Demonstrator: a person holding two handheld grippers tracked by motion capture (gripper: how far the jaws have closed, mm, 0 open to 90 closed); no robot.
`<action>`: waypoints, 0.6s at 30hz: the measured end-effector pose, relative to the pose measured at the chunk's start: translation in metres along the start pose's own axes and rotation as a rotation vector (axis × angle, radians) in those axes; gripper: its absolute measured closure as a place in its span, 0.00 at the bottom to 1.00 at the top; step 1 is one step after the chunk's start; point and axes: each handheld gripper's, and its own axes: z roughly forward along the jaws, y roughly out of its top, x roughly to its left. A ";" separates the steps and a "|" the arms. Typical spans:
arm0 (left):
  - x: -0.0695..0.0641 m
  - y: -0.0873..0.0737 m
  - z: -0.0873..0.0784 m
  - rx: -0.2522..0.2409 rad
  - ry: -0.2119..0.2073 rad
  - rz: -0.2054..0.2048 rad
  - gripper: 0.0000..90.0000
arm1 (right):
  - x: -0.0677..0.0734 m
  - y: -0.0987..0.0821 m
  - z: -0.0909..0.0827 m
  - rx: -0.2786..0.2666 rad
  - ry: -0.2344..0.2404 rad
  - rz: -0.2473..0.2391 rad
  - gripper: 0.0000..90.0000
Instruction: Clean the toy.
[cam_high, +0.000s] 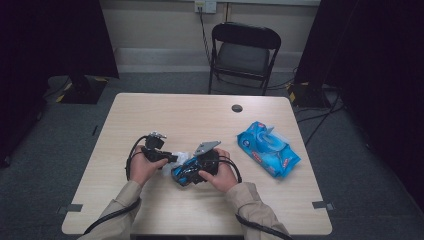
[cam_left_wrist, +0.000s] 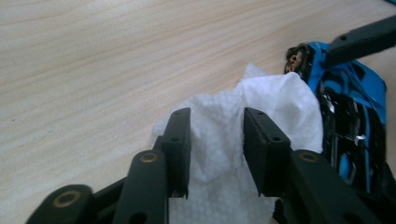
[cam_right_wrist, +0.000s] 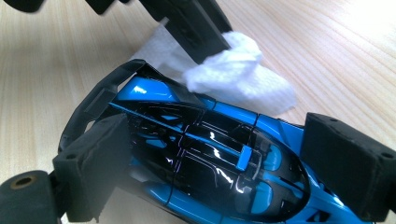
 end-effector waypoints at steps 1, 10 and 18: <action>-0.001 0.001 0.003 0.005 -0.010 -0.006 0.70 | 0.000 0.000 0.000 0.000 0.000 0.000 0.09; -0.011 0.003 0.014 0.017 0.013 0.073 0.83 | 0.000 0.000 0.000 0.000 0.000 0.000 0.09; -0.019 0.018 0.018 -0.018 0.013 0.102 0.92 | 0.000 0.000 0.000 -0.002 -0.001 0.001 0.09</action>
